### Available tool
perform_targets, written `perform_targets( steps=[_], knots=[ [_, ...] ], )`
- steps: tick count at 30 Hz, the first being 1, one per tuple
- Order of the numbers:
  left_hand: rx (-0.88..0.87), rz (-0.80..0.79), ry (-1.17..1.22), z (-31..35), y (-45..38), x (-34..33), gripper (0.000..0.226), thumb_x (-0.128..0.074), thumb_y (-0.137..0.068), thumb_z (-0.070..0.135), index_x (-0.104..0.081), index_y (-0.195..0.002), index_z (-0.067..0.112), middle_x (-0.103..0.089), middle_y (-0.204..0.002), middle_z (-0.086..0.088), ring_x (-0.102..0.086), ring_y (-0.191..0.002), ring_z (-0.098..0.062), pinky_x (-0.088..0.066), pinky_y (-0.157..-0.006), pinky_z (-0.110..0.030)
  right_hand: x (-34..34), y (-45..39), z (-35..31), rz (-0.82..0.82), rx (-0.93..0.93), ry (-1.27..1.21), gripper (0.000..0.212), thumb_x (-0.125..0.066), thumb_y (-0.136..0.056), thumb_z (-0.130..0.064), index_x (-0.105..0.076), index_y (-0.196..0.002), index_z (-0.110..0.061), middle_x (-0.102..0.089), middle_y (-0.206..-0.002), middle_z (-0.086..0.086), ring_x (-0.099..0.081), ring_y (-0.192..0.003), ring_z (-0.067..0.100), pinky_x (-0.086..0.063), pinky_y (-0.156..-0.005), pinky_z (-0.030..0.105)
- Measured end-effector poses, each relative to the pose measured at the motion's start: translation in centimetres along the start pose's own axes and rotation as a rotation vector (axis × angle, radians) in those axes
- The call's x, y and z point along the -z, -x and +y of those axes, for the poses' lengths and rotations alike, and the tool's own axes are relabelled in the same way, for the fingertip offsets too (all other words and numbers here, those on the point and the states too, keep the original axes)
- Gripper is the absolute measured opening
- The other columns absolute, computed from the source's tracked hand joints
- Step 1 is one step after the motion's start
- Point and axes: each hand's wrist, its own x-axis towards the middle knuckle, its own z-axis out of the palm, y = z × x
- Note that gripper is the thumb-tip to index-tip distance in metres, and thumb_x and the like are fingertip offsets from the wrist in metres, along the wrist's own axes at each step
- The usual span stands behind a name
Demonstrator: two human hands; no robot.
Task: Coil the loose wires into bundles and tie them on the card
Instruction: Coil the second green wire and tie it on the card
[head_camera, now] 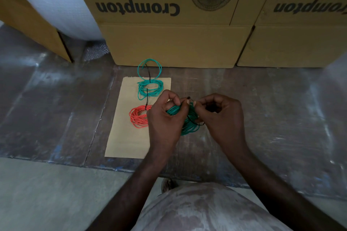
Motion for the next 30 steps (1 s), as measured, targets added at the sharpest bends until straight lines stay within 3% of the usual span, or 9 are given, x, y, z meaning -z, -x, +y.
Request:
perform_targets(
  steps=[7, 15, 22, 24, 30],
  knots=[
    [-0.028, -0.005, -0.006, 0.09, -0.01, 0.09, 0.025, -0.077, -0.093, 0.005, -0.054, -0.086, 0.008, -0.079, -0.081, -0.007, -0.080, -0.087, -0.023, -0.063, -0.075, -0.053, -0.10, -0.04, -0.15, 0.006, 0.018, 0.019, 0.006, -0.081, -0.086, -0.012, -0.080, -0.082, -0.016, -0.075, -0.072, -0.002, -0.074, -0.068, 0.024, -0.062, -0.061, 0.052],
    [-0.044, 0.004, -0.037, -0.03, 0.14, 0.17, 0.026, -0.079, -0.093, 0.008, -0.054, -0.085, 0.013, -0.077, -0.079, -0.011, -0.079, -0.085, -0.032, -0.062, -0.072, -0.052, -0.12, 0.16, -0.35, 0.018, 0.056, 0.066, 0.008, -0.081, -0.085, -0.011, -0.079, -0.082, -0.017, -0.075, -0.073, -0.006, -0.073, -0.069, 0.018, -0.062, -0.066, 0.046],
    [-0.123, -0.010, -0.085, 0.28, 0.14, 0.11, 0.024, -0.077, -0.091, -0.001, -0.055, -0.085, 0.006, -0.077, -0.080, -0.007, -0.079, -0.085, -0.014, -0.061, -0.072, -0.029, -0.42, 0.34, -0.66, 0.017, 0.116, 0.124, 0.010, -0.084, -0.085, -0.011, -0.078, -0.082, -0.019, -0.074, -0.073, -0.011, -0.071, -0.070, 0.008, -0.061, -0.068, 0.033],
    [-0.121, -0.009, -0.077, 0.32, 0.20, 0.03, 0.023, -0.077, -0.091, -0.002, -0.055, -0.085, 0.005, -0.079, -0.082, -0.004, -0.079, -0.087, -0.008, -0.058, -0.074, -0.020, -0.48, 0.26, -0.68, 0.019, 0.106, 0.122, 0.010, -0.084, -0.085, -0.011, -0.079, -0.082, -0.019, -0.075, -0.073, -0.011, -0.072, -0.070, 0.008, -0.061, -0.067, 0.035],
    [-0.108, -0.031, -0.040, 0.50, 0.33, -0.04, 0.024, -0.076, -0.091, -0.004, -0.054, -0.086, 0.002, -0.081, -0.087, 0.001, -0.079, -0.092, -0.008, -0.058, -0.077, -0.020, -0.15, -0.11, -0.57, 0.021, 0.064, 0.104, 0.006, -0.083, -0.086, -0.014, -0.080, -0.084, -0.018, -0.076, -0.074, -0.007, -0.074, -0.071, 0.014, -0.062, -0.068, 0.047]
  ],
)
